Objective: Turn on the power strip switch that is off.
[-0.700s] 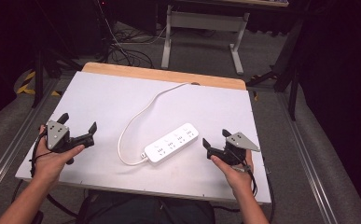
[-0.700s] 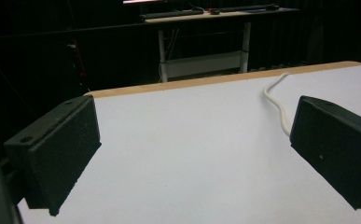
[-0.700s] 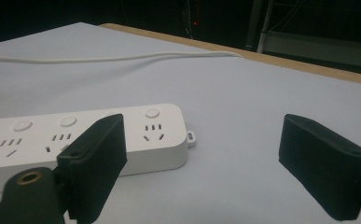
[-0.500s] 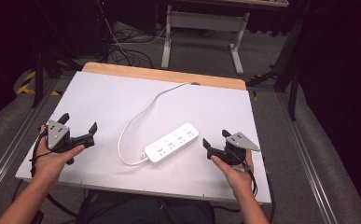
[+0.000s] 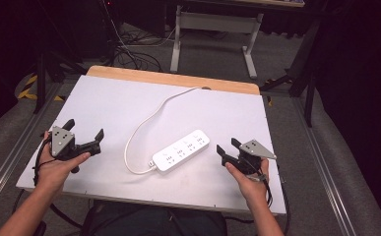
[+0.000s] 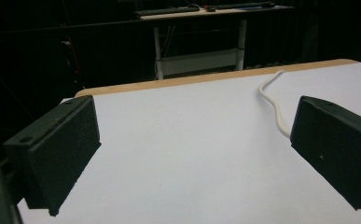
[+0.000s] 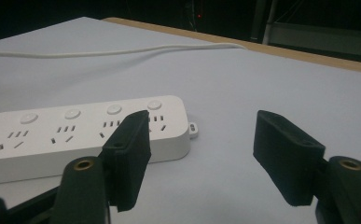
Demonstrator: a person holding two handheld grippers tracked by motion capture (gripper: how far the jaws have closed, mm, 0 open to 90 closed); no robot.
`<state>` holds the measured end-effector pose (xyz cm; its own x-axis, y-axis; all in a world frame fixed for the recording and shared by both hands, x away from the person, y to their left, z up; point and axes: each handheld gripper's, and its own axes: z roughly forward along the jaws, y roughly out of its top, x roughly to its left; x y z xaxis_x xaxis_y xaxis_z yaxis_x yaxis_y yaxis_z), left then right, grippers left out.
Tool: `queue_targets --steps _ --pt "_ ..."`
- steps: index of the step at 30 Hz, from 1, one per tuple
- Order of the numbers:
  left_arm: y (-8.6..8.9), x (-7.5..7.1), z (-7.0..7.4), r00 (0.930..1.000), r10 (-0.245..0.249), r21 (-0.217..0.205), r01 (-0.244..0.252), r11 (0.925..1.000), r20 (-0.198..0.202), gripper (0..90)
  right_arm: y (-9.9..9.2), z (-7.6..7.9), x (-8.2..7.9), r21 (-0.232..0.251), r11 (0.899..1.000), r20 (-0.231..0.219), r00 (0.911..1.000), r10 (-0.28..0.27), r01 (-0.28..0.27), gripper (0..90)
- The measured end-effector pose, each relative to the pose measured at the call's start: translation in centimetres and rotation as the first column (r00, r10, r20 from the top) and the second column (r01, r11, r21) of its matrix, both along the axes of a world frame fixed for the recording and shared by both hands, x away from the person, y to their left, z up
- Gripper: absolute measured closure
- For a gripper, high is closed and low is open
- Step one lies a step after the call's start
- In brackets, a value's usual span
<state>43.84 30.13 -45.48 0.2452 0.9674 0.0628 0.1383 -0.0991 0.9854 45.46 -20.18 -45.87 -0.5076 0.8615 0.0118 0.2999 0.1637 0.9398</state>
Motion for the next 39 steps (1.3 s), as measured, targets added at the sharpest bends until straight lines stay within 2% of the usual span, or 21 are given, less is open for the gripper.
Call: queue_targets --steps 6,11,17,22,26,28,31,39 --pt "0.1 0.0 0.0 1.0 0.001 0.001 -0.001 1.0 0.0 2.0 0.0 0.1 0.0 -0.001 1.0 0.002 1.0 0.002 -0.002 40.1" --pt "0.0 0.0 0.0 1.0 -0.001 0.001 0.001 1.0 -0.001 2.0 -0.3 0.4 -0.2 0.011 1.0 0.013 0.9999 -0.011 0.011 50.8" --pt "0.0 0.0 0.0 1.0 0.005 0.004 -0.005 1.0 -0.004 2.1 -0.4 0.7 -0.3 0.047 0.998 0.0 0.9995 0.031 -0.031 61.3" --pt "0.0 0.0 0.0 1.0 0.004 0.003 -0.004 1.0 -0.007 2.1 -0.4 1.0 -0.4 0.036 0.998 0.013 0.9989 0.046 -0.046 71.4" --pt "0.0 0.0 0.0 1.0 0.003 0.003 -0.003 1.0 -0.008 2.1 -0.3 1.4 -0.6 0.015 0.998 0.009 0.9976 0.068 -0.068 75.1" --pt "0.0 0.0 0.0 1.0 0.003 0.006 -0.003 1.0 -0.007 2.1 -0.3 1.5 -0.7 0.008 0.998 0.017 0.9977 0.065 -0.065 76.8" --pt "0.0 0.0 -0.1 1.0 0.003 0.003 -0.003 1.0 -0.008 2.1 -0.4 2.1 -1.0 -0.025 0.999 0.034 0.9984 0.046 -0.045 83.9" --pt "0.1 0.0 -0.1 1.0 0.002 0.005 -0.002 1.0 -0.009 2.2 -0.9 2.4 -1.0 -0.006 1.0 0.02 0.9993 0.031 -0.031 88.9"
